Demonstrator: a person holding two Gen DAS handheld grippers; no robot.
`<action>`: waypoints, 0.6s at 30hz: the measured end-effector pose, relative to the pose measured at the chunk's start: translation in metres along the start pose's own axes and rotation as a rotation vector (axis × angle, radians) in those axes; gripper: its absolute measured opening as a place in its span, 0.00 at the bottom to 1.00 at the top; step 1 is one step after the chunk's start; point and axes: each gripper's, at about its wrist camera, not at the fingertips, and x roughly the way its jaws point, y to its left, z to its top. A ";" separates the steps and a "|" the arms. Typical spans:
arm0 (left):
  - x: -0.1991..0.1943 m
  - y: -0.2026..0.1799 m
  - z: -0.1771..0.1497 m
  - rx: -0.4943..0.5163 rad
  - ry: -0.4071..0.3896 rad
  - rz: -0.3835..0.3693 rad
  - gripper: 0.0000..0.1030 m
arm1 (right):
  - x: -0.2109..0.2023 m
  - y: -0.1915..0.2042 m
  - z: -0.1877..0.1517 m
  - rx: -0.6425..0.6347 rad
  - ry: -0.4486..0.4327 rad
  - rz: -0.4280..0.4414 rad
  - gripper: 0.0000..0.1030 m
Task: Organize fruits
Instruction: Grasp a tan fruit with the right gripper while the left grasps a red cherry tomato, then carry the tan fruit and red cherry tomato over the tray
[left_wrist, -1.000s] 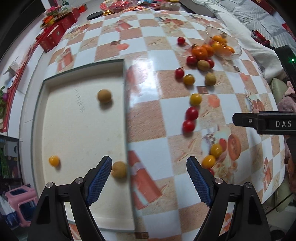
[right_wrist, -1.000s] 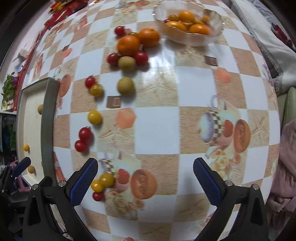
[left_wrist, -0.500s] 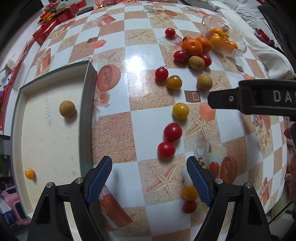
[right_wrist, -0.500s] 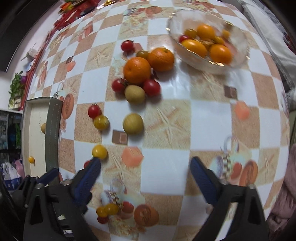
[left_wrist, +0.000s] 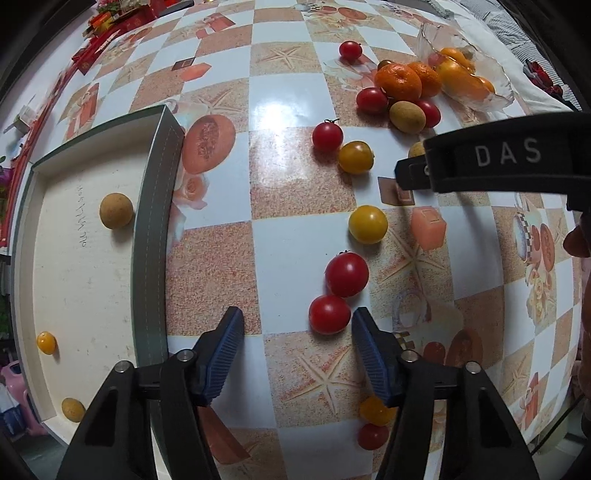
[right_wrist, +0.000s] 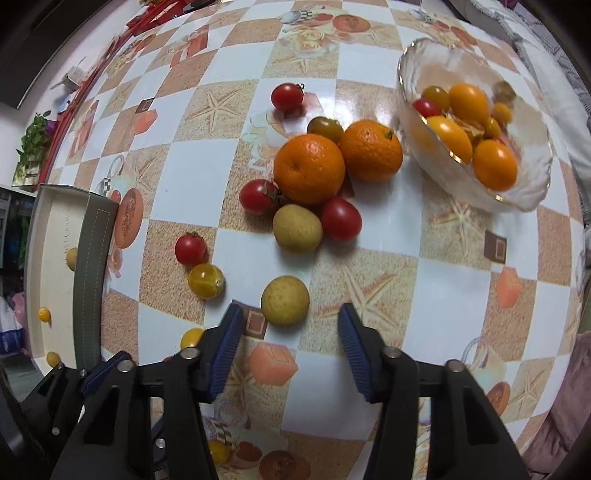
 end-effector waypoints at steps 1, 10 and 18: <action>0.000 0.001 0.000 -0.004 -0.002 -0.001 0.57 | 0.000 0.002 0.001 -0.001 -0.005 -0.005 0.37; -0.008 0.012 0.004 -0.008 -0.021 -0.061 0.23 | -0.012 -0.019 -0.014 0.017 -0.017 0.043 0.27; -0.023 0.024 -0.005 -0.030 -0.029 -0.108 0.23 | -0.032 -0.034 -0.048 0.053 -0.015 0.076 0.27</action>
